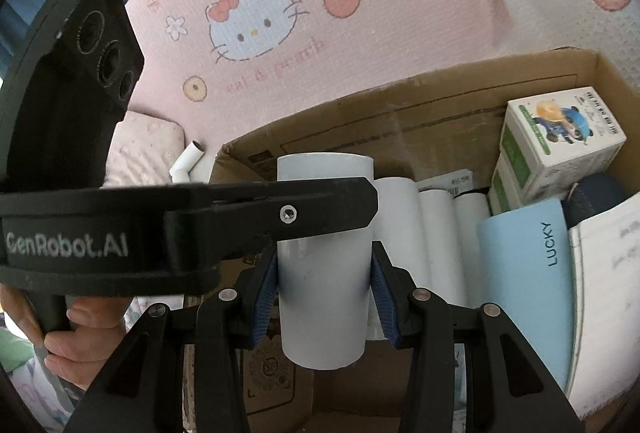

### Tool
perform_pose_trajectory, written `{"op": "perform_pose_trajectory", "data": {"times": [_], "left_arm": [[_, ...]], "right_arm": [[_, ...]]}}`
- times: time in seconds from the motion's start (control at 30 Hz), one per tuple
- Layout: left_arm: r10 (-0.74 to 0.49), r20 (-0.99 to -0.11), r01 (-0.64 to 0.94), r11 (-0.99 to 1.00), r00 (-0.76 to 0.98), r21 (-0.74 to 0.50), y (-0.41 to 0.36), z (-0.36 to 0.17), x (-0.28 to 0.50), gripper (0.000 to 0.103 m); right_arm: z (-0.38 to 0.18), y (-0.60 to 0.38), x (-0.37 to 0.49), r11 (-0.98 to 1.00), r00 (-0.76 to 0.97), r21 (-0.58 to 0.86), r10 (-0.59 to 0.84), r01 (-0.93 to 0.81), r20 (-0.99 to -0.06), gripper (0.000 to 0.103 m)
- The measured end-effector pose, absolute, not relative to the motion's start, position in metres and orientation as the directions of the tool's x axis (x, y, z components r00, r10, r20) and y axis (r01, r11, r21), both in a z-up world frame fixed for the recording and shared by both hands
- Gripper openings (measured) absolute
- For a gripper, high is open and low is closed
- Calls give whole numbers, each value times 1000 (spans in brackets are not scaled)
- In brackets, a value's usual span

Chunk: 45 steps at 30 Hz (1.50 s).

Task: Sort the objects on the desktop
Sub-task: 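Lower the held tube into the box beside the paper rolls, then open both grippers to release the tube in the box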

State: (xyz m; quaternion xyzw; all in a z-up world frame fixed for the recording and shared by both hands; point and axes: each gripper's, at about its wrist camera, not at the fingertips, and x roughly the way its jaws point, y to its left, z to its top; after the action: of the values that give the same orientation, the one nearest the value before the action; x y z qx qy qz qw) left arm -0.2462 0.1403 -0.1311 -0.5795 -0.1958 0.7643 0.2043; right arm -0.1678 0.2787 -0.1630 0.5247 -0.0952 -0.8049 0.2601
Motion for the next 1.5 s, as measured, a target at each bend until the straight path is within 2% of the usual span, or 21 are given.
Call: {"op": "perform_pose_trajectory", "data": {"times": [0.3,0.63,1.07,1.17,1.37,1.43,1.5], "left_arm": [[453,-865,-32,-889,-214,-457,151,-136,-258,46],[265,-952,69,-958,-153,-278,167,-149,-271,47],[339,-935,129,-927,-107,-351,144,-137,-270,48],[336,-935,123,-929,-113,-349,142,-138,-270,39],[343,-933,74,-933,-108,-352,139,-141,-262,30],[330,-939,58,-940,-94,-336,141,-144,-262,20],[314,-945,49,-946,-92,-320,143,-146,-262,17]], "right_arm": [[-168,289,-170,-828,-302,475,-553,297,-777,42],[-178,289,-170,-835,-255,475,-541,278,-801,41],[-181,286,-169,-823,-221,491,-555,285,-802,41],[-182,283,-170,-824,-206,492,-553,282,-807,40],[-185,278,-169,-833,-183,476,-534,283,-825,40],[-187,276,-170,-838,-170,474,-526,272,-833,40],[-189,275,-172,-844,-155,466,-514,263,-844,40]]}}
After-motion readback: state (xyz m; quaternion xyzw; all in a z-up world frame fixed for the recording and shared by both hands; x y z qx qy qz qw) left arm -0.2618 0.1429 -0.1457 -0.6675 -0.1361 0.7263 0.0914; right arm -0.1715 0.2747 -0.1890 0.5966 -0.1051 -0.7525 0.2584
